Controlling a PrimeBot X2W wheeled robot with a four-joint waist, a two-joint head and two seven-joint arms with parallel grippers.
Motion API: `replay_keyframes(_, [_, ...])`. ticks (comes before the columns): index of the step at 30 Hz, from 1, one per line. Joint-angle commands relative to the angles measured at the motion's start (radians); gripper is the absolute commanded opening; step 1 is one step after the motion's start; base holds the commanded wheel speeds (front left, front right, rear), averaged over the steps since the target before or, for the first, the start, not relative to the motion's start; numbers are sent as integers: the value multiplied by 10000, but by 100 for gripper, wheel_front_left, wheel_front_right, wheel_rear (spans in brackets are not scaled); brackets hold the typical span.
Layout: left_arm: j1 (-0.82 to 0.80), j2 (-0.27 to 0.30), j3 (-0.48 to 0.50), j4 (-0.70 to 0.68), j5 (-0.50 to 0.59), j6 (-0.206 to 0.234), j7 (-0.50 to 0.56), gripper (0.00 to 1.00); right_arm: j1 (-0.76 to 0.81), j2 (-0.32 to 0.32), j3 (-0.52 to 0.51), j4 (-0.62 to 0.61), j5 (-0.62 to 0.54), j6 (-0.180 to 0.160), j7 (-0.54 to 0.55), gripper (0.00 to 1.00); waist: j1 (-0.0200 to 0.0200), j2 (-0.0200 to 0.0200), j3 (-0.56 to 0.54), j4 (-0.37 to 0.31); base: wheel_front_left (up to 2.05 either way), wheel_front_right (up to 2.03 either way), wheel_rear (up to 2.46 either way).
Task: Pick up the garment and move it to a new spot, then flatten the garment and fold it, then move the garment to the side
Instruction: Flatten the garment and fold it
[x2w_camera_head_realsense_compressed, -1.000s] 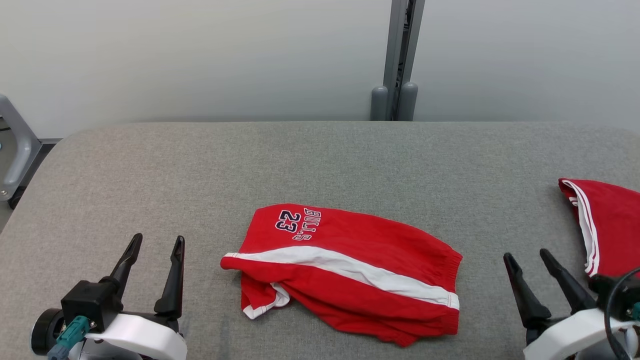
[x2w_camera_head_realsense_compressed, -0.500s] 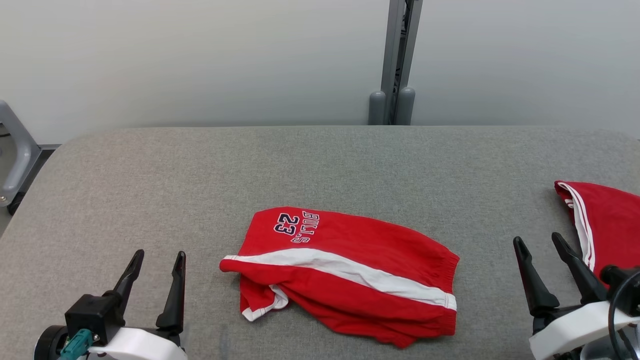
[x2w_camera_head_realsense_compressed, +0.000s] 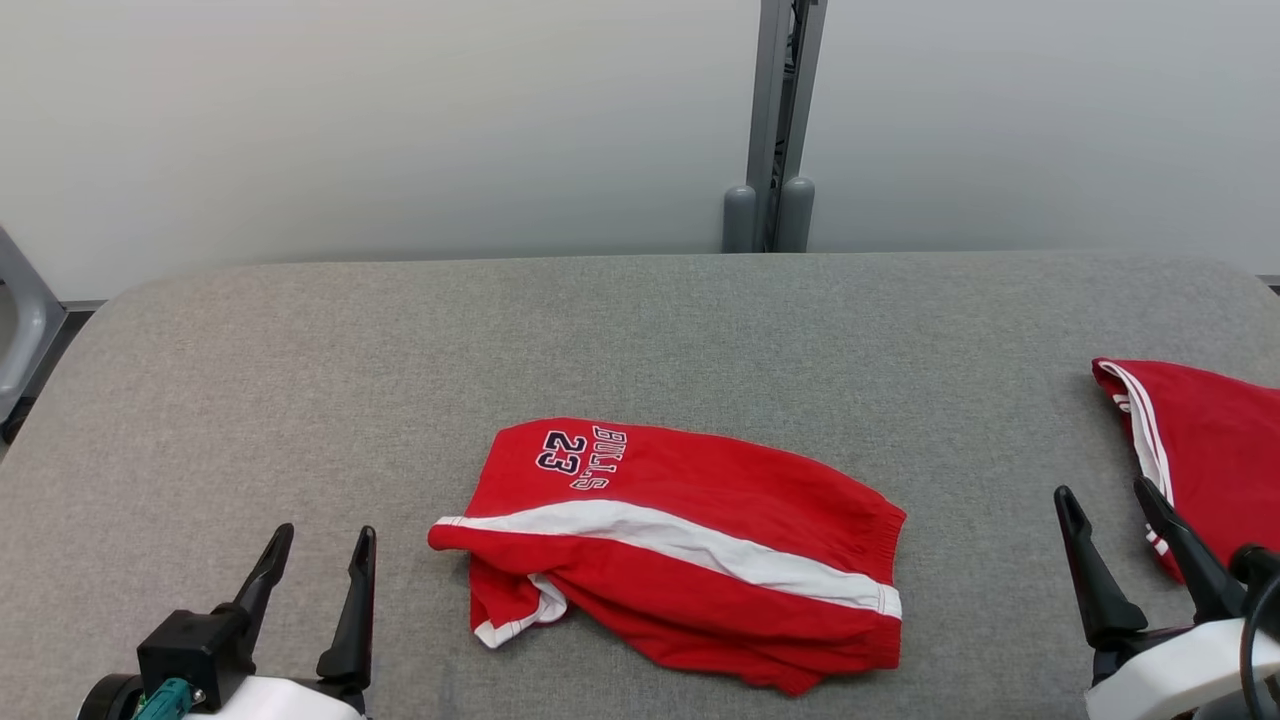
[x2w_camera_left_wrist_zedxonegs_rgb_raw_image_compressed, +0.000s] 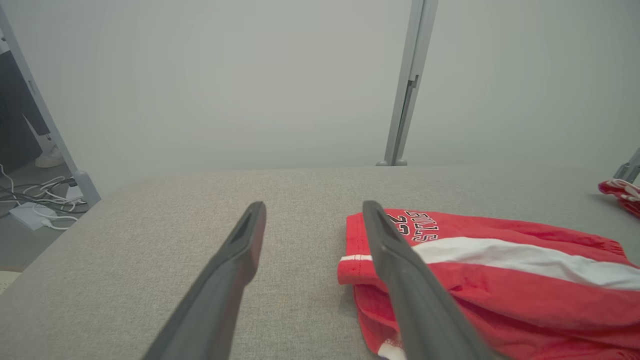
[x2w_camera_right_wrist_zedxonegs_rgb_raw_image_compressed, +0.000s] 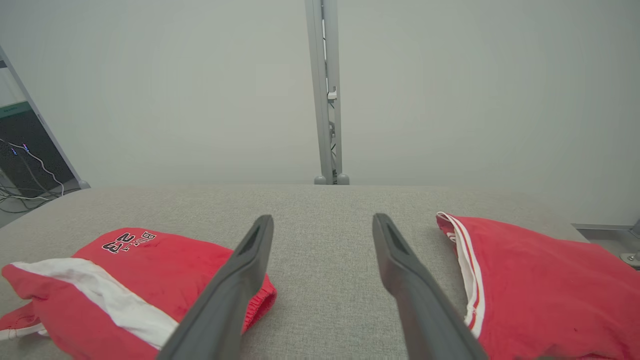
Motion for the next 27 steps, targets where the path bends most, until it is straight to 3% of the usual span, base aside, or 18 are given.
replay_keyframes(1, [-14, 51, 9, 13, -36, 38, -22, 100, 146, -41, -31, -78, -67, 3, 49, 100, 0, 0, 1, -16, 0, 0, 0])
replay_keyframes(12, [-435, 40, -68, 112, -150, -190, 53, 100, 211, 67, -116, -329, -50, 3, 186, 100, 0, 0, 188, -83, 0, 0, 0])
replay_keyframes(20, [-1728, -360, -346, 839, -1054, -1132, 1035, 100, -131, 45, 64, -375, -71, 3, 175, 100, 0, 0, 726, -283, 0, 0, 0])
replay_keyframes(27, [-2604, -598, -592, 2727, -2028, -1992, 2344, 100, -376, 64, 113, -230, 4, 3, 41, 100, 0, 0, 1207, -632, 0, 0, 0])
